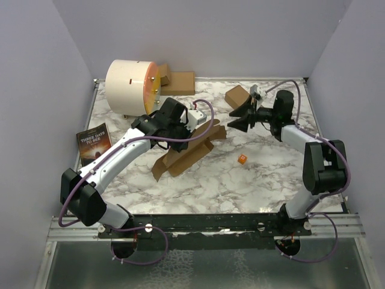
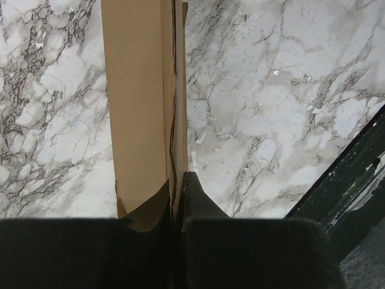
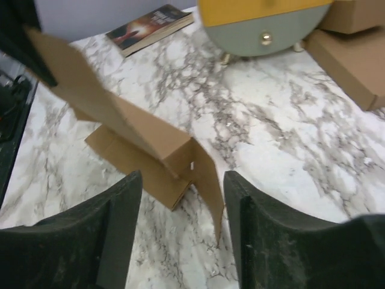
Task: Fold the paper box
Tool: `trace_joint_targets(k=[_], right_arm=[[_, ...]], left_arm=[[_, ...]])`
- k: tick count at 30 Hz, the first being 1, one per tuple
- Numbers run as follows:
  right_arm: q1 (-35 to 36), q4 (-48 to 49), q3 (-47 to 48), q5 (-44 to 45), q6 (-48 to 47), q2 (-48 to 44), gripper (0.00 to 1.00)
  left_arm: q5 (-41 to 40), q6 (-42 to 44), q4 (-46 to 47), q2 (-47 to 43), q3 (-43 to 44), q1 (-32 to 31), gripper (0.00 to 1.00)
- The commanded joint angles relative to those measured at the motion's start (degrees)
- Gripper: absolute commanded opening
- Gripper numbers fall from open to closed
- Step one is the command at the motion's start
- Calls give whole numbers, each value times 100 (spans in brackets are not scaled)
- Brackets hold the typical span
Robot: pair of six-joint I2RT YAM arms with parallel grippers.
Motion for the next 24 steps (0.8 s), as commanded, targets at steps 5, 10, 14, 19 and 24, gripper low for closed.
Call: trace_joint_targets(k=[5,10,14,19,24], right_arm=[[-10,-2744,1917,1950,-317,1349,13],[163,-3193,2252,1989,-637,1907,9],[418,-3395,2310,1693,-882,2086,11],[599,-3291,2032,1367,-981,2072,20],[610,-3229,1687,927,-1155,1919,28]], left_arm=[[252,79,-97,-176,-46,-22,0],[269,107,-107,-190,-53,-54,0],[278,123,-117,-134,-51,-61,0],[301,123,-107,-96,-53,-84,0],[304,149,-83,-84,-36,-94,0]])
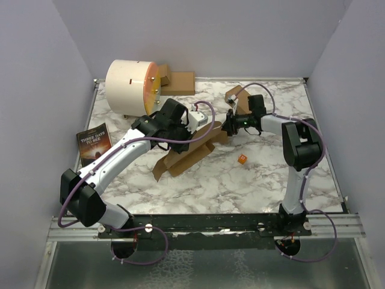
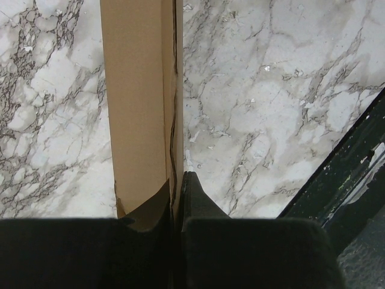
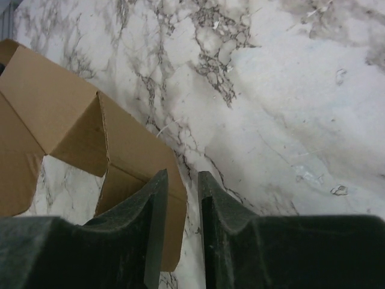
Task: Fold the paper box
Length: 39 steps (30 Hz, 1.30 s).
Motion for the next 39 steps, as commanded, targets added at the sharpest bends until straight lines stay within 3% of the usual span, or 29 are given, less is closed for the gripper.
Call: trace_joint_targets(k=[1,13,20,29,39], right_arm=[[-48,-17,-330,-549,-299,-232,29],[-49,682,-1176,-960,-206,-779,41],[71,1682,-1722,-863,322,-964,48],[208,4040,-2929,-719,1080,-1289,47],[448,5260,-3259,-158,1207,-1233,45]], left_arm=[[180,68,-17,-40,-29,-32,0],[261,87,29,-65,-68,-67,0],[333,80,22,-66,-82,-93,0],[444,124,19,-75,-90,-108,0],[571,203,20,-66,-125,-120,0]])
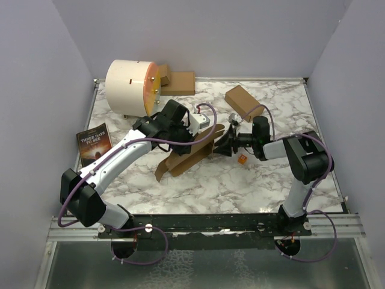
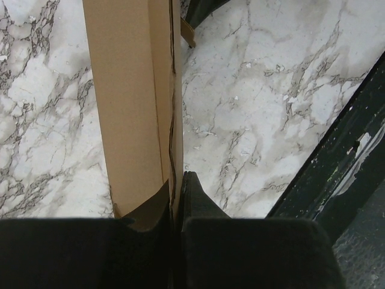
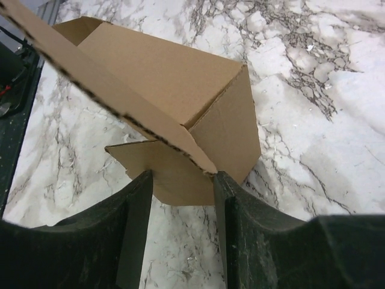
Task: Fold the paper box
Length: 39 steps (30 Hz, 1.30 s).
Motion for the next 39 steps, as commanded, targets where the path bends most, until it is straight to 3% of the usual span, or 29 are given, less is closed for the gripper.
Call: trace_joint_targets(k=[1,13,25,39], right_arm=[[86,1056,-137,385,151,-69,44],[275,2351,-471,627,290,236,44],[444,4174,-1095,1552,803,554,42],[637,5063,-1178,1724,929,1065,34]], left_arm=[[289,105,27,-55,-93,-48,0],[510,210,55,65,-5,-50,0],[802,232,66,162,71,7,0],[1119,271,83,220,40,367,0]])
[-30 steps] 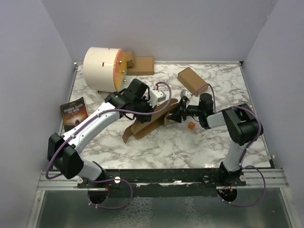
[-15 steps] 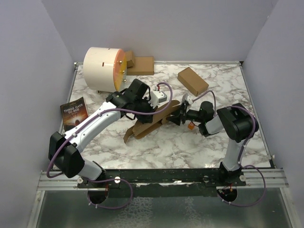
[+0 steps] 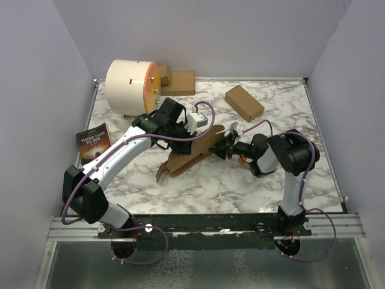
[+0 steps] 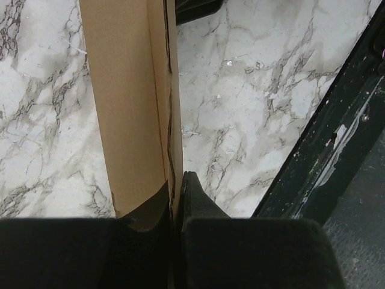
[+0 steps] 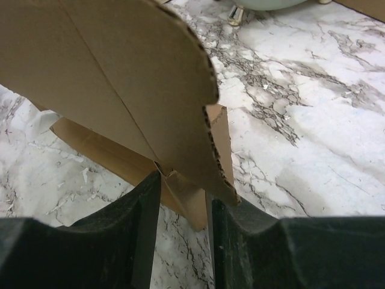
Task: Fold the paper box
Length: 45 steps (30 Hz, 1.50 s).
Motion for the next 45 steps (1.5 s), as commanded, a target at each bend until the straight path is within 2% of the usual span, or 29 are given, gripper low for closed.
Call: trace_joint_targets(k=[1,10,16,19,23,25,26,27,29,34,39,42,45], right_arm=[[119,769,-14,94,33,224,33],[215,789,-14,138,-45,238,17],[254,648,-31,221,-120,106,1],[281,384,-56,352,-211,-124,1],[363,-609,74,379,-623,-663,1],[370,-1526,265,403,-827,-1040,1],[370,-2326,464,462,-979,-1268,1],[370,-3131,683,505,-1171,-1448,1],[370,-4606,1275,521,-1513,-1639,1],[370,-6928,2155,521,-2223,-1739,1],[370,-8680,2842,766,-2943,-1881,1],[363,-9877,3335,968,-3319,-1821,1],[362,-10832,3764,1116,-3488,-1687,1]], left_arm=[[400,124,106,79,63,118,0],[531,125,108,93,72,245,0],[540,24,154,23,88,357,0],[568,-100,242,-12,110,433,0],[524,-381,338,-31,176,535,0],[446,-512,328,-23,351,613,0],[418,-571,320,-28,413,664,1],[374,-636,338,-40,467,710,3],[243,-798,424,-138,518,836,15],[53,-1208,961,-525,280,1130,46],[-27,-1614,1504,-966,-234,1423,66],[-503,-1872,1812,-1376,-583,1646,84],[-1107,-2044,2005,-1829,-911,1809,89]])
